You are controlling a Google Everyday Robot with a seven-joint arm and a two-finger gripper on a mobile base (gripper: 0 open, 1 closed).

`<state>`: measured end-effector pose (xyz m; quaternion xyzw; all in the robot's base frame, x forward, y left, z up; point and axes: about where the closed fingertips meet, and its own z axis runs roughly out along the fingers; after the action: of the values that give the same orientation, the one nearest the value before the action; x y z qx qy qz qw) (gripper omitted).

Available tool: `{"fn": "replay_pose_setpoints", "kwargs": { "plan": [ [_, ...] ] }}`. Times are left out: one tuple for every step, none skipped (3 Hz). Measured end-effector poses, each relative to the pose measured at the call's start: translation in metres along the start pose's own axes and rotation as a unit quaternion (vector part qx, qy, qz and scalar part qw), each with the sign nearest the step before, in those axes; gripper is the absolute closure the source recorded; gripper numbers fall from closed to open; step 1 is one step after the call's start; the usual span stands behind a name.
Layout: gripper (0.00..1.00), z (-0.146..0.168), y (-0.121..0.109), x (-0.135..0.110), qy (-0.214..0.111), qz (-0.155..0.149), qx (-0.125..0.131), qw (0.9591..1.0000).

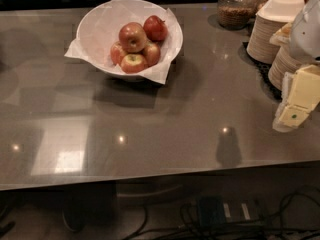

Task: Pick apple from white bowl

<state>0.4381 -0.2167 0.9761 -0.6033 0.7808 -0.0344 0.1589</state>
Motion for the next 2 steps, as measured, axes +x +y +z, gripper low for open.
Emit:
{"fn": "replay_pose_setpoints", "kwargs": {
  "plan": [
    [0.00,0.000,0.000,0.000,0.000,0.000,0.000,1.0000],
    [0.00,0.008,-0.009,-0.011,-0.027,0.005,0.010,0.9996]
  ]
}}
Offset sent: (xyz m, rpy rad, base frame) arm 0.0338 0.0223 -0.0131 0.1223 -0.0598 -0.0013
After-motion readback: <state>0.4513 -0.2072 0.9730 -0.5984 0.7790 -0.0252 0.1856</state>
